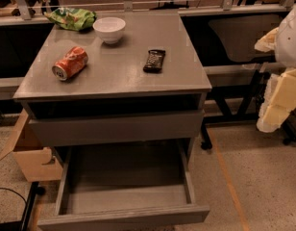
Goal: Place rxbar chocolate into middle drawer
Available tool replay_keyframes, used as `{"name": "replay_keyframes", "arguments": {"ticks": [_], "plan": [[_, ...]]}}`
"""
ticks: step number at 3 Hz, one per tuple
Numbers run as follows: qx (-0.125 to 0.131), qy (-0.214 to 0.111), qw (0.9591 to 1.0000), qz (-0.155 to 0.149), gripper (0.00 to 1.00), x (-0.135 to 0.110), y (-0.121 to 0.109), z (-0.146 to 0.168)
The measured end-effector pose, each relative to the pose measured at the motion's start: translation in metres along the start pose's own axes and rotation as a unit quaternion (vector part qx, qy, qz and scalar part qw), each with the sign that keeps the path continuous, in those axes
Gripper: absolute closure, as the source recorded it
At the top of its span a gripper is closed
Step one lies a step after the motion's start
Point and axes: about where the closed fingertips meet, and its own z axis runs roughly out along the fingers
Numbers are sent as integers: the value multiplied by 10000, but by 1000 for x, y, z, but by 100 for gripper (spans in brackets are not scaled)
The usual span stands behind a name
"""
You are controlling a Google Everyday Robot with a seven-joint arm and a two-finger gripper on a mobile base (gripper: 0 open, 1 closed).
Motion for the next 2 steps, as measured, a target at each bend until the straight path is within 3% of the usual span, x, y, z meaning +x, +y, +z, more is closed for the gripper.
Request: {"name": "replay_keyframes", "arguments": {"ticks": [1, 2], "plan": [[1, 0, 10000, 0, 0, 0, 0, 0], [-64, -126, 9999, 99, 0, -17, -13, 15]]}}
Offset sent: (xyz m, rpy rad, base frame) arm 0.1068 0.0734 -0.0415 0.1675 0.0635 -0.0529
